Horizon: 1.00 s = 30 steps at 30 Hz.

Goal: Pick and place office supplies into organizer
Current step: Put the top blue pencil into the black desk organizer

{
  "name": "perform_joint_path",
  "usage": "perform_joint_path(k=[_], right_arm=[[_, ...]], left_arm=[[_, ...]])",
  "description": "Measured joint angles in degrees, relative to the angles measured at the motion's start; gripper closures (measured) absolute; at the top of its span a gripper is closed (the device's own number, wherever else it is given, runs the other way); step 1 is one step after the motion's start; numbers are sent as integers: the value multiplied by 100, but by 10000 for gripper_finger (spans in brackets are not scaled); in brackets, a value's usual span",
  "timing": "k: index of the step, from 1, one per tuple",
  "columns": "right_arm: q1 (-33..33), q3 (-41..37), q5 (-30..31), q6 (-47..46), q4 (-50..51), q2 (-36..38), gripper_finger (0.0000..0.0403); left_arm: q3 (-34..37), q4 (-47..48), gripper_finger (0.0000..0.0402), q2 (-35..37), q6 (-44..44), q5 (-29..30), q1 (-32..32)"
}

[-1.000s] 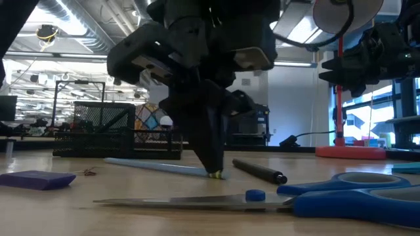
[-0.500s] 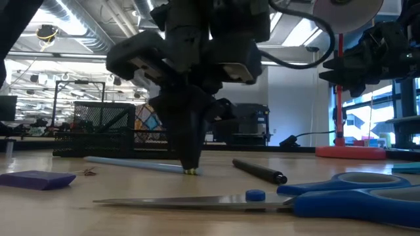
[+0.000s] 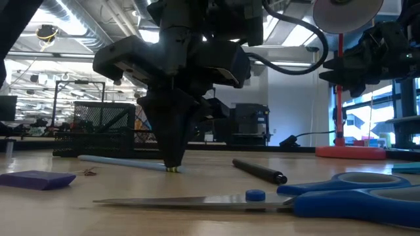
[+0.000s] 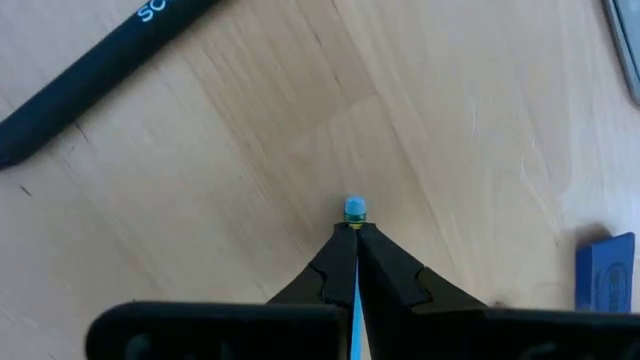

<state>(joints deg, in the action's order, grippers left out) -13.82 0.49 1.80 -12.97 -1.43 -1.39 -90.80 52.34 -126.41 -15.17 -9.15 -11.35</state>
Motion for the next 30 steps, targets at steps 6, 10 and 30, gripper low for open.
perform_joint_path(k=[6, 10, 30], right_arm=[[0, 0, 2, -2, 0, 0, 208], [0, 0, 2, -4, 0, 0, 208], [0, 0, 2, -7, 0, 0, 208]], left_arm=[[0, -21, 398, 10, -201, 171, -61], [1, -21, 393, 26, -213, 295, -104], [-11, -13, 356, 13, -407, 1078, -393]])
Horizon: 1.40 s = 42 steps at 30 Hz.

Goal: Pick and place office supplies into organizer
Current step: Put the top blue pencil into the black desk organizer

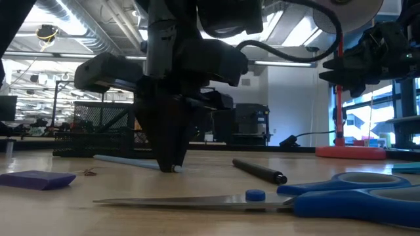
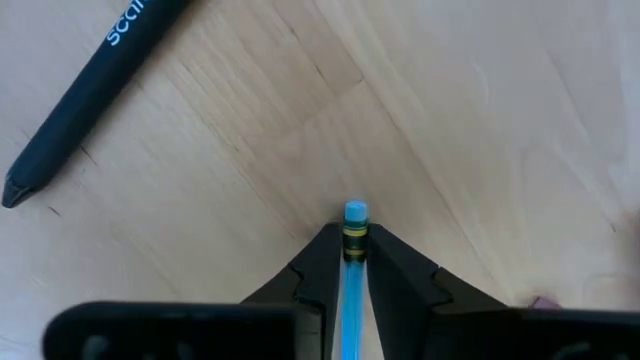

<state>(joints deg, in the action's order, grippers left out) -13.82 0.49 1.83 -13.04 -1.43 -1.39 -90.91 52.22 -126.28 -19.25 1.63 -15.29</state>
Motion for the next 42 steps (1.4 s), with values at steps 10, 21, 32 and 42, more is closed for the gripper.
perform_joint_path(k=[10, 21, 32, 42], right_arm=[[0, 0, 2, -33, 0, 0, 208], [0, 0, 2, -20, -2, 0, 208], [2, 0, 4, -25, -59, 0, 208], [2, 0, 4, -25, -56, 2, 208]], left_arm=[[0, 23, 353, -2, -92, -26, -15], [0, 6, 389, -1, -358, 76, -63], [-237, 650, 391, 165, -389, 122, -9], [-269, 535, 391, 979, 277, -48, 136]])
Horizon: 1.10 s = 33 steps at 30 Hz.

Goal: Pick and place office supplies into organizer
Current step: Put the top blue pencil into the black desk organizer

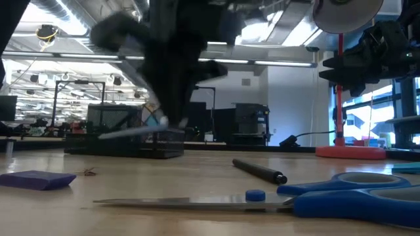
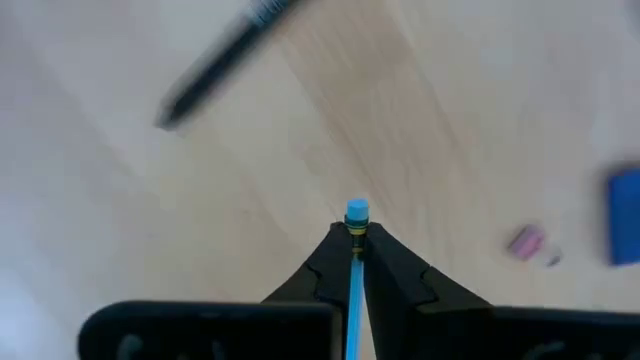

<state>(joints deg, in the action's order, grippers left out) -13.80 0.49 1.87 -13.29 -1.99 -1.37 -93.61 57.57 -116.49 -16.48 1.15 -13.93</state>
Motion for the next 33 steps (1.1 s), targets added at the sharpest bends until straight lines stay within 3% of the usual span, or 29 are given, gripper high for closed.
perform_joint_path(k=[6, 14, 22, 29, 33], right_arm=[[-2, 0, 0, 8, 6, 0, 208], [-2, 0, 1, 14, 15, -1, 208], [0, 0, 1, 7, 13, -1, 208], [-2, 0, 1, 4, 17, 0, 208], [-1, 0, 2, 5, 14, 0, 208]], left_arm=[[-11, -124, 391, 638, 161, -264, -14], [-19, -244, 392, 2057, 230, -261, 271], [-22, -170, 393, 3145, -176, -281, 1166], [21, -52, 393, 3638, -330, -771, 2056], [649, -540, 393, 3996, -528, -1346, 2437]])
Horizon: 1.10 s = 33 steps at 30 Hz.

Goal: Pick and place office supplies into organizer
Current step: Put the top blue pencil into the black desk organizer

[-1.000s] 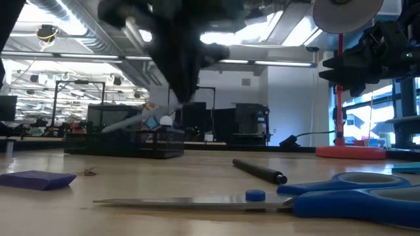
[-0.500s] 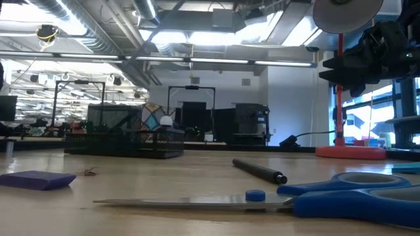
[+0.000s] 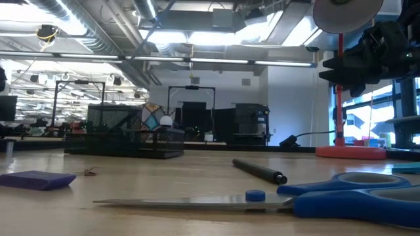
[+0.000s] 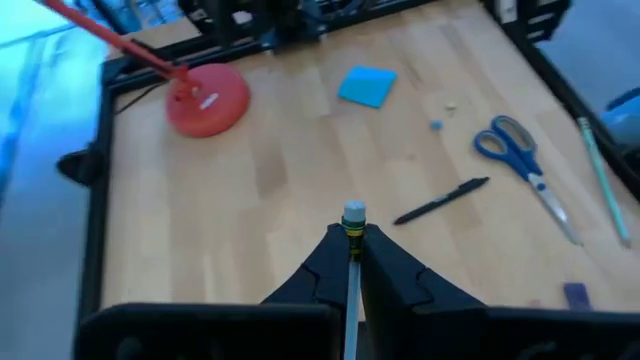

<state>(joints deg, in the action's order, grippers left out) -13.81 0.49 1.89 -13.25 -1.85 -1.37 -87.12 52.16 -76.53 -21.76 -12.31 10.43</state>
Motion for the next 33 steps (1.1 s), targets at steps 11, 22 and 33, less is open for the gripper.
perform_joint_path(k=[11, 22, 33], right_arm=[[1, 0, 1, -17, -42, 0, 208], [1, 0, 7, -21, -112, 0, 208], [-1, 0, 25, -67, -140, 0, 208]], left_arm=[[2217, -1455, 393, 1453, 69, -675, 1046], [3852, -2423, 393, 1965, 230, -999, 1749], [4496, -2724, 392, 1941, 294, -969, 2135]])
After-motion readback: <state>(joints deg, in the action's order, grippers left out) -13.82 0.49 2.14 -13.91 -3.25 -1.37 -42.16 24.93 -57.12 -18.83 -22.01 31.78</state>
